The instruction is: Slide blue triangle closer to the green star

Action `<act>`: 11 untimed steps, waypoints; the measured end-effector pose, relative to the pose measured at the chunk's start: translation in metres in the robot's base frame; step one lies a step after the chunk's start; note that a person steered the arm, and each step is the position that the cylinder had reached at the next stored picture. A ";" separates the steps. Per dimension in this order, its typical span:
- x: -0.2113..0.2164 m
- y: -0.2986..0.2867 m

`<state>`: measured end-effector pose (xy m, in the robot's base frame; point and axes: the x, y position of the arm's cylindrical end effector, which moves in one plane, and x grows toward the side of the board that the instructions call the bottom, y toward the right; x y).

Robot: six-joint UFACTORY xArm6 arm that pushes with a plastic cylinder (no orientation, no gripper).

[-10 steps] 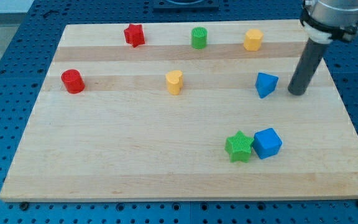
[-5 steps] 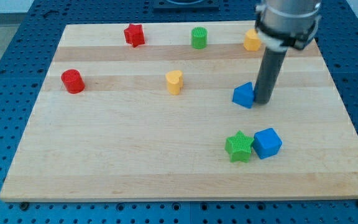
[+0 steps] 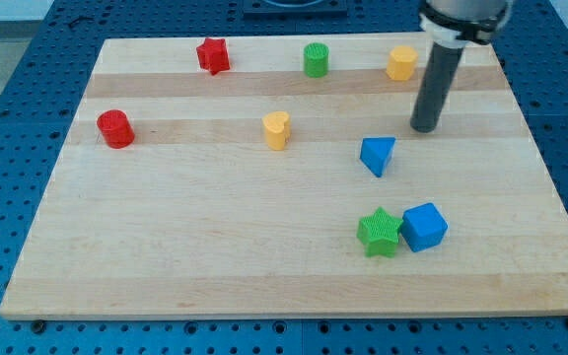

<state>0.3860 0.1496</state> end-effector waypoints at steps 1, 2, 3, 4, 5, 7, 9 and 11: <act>0.017 -0.019; 0.026 -0.034; 0.020 -0.050; 0.027 -0.051; 0.034 -0.051; 0.047 -0.053; 0.077 -0.052; 0.077 -0.052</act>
